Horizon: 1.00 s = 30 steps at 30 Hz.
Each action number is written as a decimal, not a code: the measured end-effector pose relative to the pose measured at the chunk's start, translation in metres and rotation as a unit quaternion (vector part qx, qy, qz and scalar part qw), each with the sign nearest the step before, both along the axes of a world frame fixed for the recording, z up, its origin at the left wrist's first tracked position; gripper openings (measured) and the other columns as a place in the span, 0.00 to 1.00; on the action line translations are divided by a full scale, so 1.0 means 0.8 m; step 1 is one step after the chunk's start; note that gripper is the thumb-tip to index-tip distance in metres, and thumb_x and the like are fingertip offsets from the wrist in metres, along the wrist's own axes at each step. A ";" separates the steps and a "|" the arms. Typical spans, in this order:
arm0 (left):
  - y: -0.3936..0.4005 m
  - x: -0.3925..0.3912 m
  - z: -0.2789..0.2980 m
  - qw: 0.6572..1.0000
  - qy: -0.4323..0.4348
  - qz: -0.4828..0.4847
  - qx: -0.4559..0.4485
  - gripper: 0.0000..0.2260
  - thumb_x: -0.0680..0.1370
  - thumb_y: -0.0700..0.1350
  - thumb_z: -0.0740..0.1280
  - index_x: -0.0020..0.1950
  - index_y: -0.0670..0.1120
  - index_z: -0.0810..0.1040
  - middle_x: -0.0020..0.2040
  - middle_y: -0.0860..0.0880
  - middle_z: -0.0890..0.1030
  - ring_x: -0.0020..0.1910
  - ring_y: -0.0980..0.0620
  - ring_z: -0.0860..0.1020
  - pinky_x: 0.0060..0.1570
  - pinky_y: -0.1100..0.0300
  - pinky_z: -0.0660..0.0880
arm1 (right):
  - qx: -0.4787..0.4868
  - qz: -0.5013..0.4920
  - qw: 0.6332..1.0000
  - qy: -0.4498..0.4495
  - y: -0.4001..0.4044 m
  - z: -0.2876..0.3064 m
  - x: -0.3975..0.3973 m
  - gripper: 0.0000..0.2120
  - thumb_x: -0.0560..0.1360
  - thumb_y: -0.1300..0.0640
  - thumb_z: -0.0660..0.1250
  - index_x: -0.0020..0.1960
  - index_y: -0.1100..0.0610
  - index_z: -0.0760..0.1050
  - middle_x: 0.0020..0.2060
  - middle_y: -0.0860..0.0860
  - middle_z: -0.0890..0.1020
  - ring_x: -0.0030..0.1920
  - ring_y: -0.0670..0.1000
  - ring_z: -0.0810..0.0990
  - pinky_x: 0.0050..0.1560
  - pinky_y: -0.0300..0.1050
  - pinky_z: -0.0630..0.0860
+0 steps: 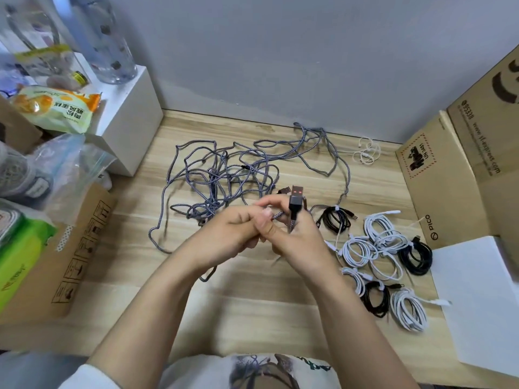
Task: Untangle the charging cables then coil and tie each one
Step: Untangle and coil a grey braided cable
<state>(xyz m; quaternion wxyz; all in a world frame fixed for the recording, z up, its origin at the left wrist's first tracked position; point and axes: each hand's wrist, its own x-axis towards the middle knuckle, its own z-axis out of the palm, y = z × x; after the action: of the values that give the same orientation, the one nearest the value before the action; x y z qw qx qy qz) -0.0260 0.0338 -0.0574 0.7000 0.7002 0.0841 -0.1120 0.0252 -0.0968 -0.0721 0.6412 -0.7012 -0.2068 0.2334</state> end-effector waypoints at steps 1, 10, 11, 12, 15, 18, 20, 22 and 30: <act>0.003 -0.003 -0.004 1.000 0.010 -0.017 -0.009 0.18 0.79 0.53 0.59 0.30 0.50 0.71 0.22 0.57 0.63 0.21 0.61 0.58 0.21 0.71 0.55 | -0.032 -0.002 0.999 -0.030 0.000 0.002 0.002 0.06 0.68 0.46 0.71 0.42 0.45 0.77 0.34 0.42 0.81 0.37 0.41 0.78 0.42 0.36 0.73; 0.087 -0.024 -0.022 0.999 0.013 -0.043 -0.014 0.22 0.65 0.66 0.71 0.35 0.46 0.79 0.26 0.52 0.63 0.24 0.59 0.59 0.24 0.72 0.57 | -0.045 -0.277 0.960 -0.004 -0.041 -0.001 0.061 0.20 0.73 0.62 0.70 0.28 0.58 0.64 0.26 0.56 0.73 0.28 0.45 0.71 0.34 0.37 0.67; 0.091 -0.023 -0.025 0.999 0.008 -0.032 0.003 0.23 0.64 0.67 0.71 0.35 0.46 0.79 0.27 0.50 0.64 0.25 0.59 0.60 0.25 0.72 0.58 | -0.035 -0.323 0.946 0.009 -0.048 -0.002 0.065 0.21 0.73 0.62 0.69 0.27 0.56 0.63 0.25 0.53 0.71 0.25 0.44 0.67 0.30 0.36 0.65; 0.095 -0.022 -0.026 1.000 -0.002 -0.014 0.012 0.23 0.64 0.67 0.71 0.34 0.47 0.79 0.28 0.50 0.65 0.26 0.59 0.60 0.26 0.71 0.59 | -0.014 -0.350 0.936 0.029 -0.048 -0.003 0.066 0.21 0.74 0.62 0.69 0.27 0.54 0.62 0.25 0.53 0.71 0.22 0.43 0.63 0.26 0.36 0.62; 0.082 -0.012 -0.025 0.996 -0.052 0.057 -0.043 0.19 0.65 0.65 0.71 0.32 0.49 0.77 0.25 0.55 0.64 0.25 0.59 0.59 0.26 0.67 0.56 | 0.035 -0.327 0.938 0.108 -0.031 -0.002 0.055 0.16 0.76 0.64 0.62 0.30 0.56 0.65 0.24 0.54 0.78 0.19 0.44 0.63 0.21 0.35 0.58; 0.059 -0.001 -0.015 0.978 -0.106 0.090 -0.156 0.15 0.67 0.62 0.71 0.34 0.51 0.77 0.25 0.59 0.63 0.25 0.60 0.56 0.25 0.64 0.52 | 0.032 -0.190 0.972 0.137 -0.005 -0.012 0.032 0.08 0.77 0.64 0.60 0.39 0.59 0.71 0.33 0.50 0.84 0.21 0.44 0.71 0.22 0.34 0.63; 0.040 0.006 -0.001 0.967 -0.131 0.104 -0.194 0.12 0.70 0.58 0.68 0.34 0.50 0.78 0.25 0.59 0.62 0.25 0.60 0.55 0.25 0.66 0.53 | 0.037 -0.071 0.985 0.151 0.014 -0.024 0.016 0.07 0.73 0.60 0.64 0.50 0.58 0.73 0.42 0.45 0.84 0.21 0.45 0.74 0.22 0.35 0.65; 0.023 0.013 0.009 0.959 -0.135 0.128 -0.214 0.12 0.72 0.53 0.66 0.32 0.50 0.78 0.25 0.56 0.59 0.23 0.59 0.57 0.24 0.68 0.59 | 0.024 0.034 0.986 0.160 0.030 -0.032 0.001 0.12 0.69 0.58 0.61 0.52 0.55 0.72 0.39 0.44 0.82 0.22 0.45 0.75 0.23 0.35 0.65; 0.017 0.017 -0.010 0.950 -0.215 0.206 -0.096 0.08 0.74 0.55 0.68 0.44 0.52 0.78 0.41 0.54 0.77 0.42 0.58 0.75 0.41 0.68 0.69 | 0.015 -0.014 0.995 0.099 0.041 -0.036 -0.006 0.15 0.78 0.52 0.60 0.34 0.57 0.69 0.26 0.52 0.72 0.26 0.42 0.68 0.29 0.32 0.63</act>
<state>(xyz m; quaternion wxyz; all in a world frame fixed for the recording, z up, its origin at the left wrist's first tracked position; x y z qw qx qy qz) -0.0125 0.0473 -0.0653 0.7734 0.6044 0.0626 0.1807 0.0200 -0.0640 -0.1012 0.6724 -0.6675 -0.1363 0.2892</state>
